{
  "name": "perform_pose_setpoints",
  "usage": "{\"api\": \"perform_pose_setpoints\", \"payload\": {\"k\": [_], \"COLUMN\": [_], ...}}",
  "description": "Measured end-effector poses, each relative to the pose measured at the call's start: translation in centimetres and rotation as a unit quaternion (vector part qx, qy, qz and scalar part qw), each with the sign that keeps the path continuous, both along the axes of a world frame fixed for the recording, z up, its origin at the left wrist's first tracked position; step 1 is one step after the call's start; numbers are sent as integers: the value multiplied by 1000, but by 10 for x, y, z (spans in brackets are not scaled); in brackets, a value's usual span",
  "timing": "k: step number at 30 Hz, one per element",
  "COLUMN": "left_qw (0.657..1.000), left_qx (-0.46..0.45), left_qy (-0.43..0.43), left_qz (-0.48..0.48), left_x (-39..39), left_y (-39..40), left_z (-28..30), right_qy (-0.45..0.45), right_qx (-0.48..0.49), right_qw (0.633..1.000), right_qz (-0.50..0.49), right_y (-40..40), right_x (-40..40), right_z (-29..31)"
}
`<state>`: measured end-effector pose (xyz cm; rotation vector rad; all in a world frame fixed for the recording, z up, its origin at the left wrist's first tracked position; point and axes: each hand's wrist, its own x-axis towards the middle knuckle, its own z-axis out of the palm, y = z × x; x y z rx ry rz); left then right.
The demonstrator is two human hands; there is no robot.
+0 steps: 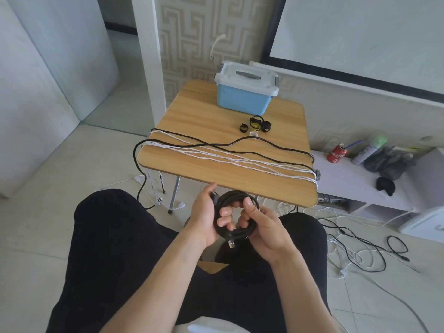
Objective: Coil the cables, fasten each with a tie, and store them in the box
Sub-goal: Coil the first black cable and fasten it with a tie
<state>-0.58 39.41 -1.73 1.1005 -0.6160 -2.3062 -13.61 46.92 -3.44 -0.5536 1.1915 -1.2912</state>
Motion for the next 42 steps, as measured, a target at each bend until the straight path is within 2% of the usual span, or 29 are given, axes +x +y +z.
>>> {"api": "perform_pose_setpoints", "payload": {"k": [4,6,9,11,13,15,18,20,23,26,28,31,33,35,38,42], "left_qw": [996,998,998,997,994,995,998,998,991,985,987,990,992,996,990,986], "left_qx": [-29,-16,27,43,40,44,17,-16,-60,-76,-65,-25,-3,47,114,122], "left_qy": [-81,-67,-48,-69,-98,-88,-53,-59,-117,-145,-123,-38,12,43,83,97], "left_qz": [13,6,6,9,16,27,11,2,-26,-52,-80,-137,-123,-67,3,55], "left_x": [1,6,8,5,3,2,3,-1,-6,-7,-5,-6,-12,-18,-22,-25], "left_y": [-5,-8,-8,-8,-10,-12,-17,-25,-40,-60,-71,-78,-80,-83,-88,-98], "left_z": [-6,-8,-12,-16,-21,-25,-26,-27,-26,-23,-20,-21,-24,-26,-28,-31], "right_qy": [-81,-120,-135,-111,-50,6,61,83,147,191,156,110,119,172,310,467], "right_qx": [-51,-49,4,57,98,132,140,122,90,52,32,33,36,58,107,99], "right_qw": [995,990,990,992,992,986,976,975,976,979,987,991,988,975,935,878], "right_qz": [42,55,26,-14,-54,-100,-153,-166,-130,-45,14,72,96,127,137,-31], "right_y": [3,3,-3,-8,-15,-23,-38,-49,-62,-74,-81,-93,-101,-110,-134,-182], "right_x": [3,8,13,18,21,22,19,19,22,16,5,-13,-21,-28,-45,-86], "right_z": [-9,-6,2,5,5,3,0,-1,-2,-2,0,-2,-6,-4,1,8]}}
